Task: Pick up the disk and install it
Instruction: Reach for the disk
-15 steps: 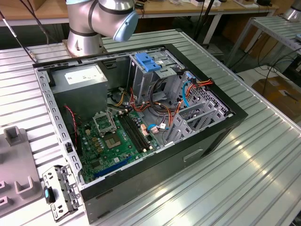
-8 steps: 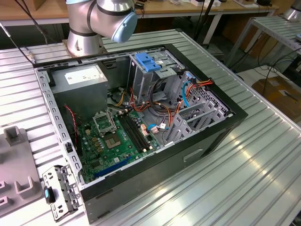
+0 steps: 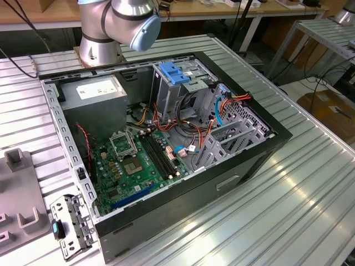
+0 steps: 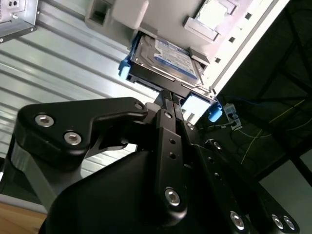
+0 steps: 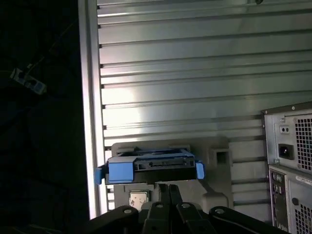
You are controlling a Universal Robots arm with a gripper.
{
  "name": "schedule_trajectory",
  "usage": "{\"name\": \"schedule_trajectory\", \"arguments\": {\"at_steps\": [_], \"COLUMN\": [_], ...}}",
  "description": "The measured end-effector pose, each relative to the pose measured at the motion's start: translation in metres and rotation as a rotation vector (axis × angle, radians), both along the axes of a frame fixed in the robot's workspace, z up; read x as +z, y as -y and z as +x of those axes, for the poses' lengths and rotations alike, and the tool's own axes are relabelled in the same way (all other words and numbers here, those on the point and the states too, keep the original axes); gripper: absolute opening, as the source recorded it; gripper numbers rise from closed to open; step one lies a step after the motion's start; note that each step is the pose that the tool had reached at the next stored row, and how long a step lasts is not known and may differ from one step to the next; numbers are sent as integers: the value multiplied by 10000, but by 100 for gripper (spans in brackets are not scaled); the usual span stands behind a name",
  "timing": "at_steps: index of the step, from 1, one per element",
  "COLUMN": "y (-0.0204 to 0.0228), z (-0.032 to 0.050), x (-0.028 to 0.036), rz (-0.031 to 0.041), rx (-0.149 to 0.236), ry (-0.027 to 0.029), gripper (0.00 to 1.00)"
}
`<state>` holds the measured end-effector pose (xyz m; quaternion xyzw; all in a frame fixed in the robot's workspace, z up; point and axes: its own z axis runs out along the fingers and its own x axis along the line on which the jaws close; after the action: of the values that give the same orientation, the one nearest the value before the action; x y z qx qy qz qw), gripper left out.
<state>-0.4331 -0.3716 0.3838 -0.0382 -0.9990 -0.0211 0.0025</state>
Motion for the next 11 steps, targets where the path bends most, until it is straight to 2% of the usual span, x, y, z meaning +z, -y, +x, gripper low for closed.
{"name": "schedule_trajectory", "arguments": {"at_steps": [5, 7, 11], "y": [-65, -83, -88], "z": [-254, -331, -362], "x": [-20, -27, -29], "rz": [0, 0, 0], "rx": [0, 1, 1], "ry": [-8, -18, -22], "gripper": [14, 14, 14]}}
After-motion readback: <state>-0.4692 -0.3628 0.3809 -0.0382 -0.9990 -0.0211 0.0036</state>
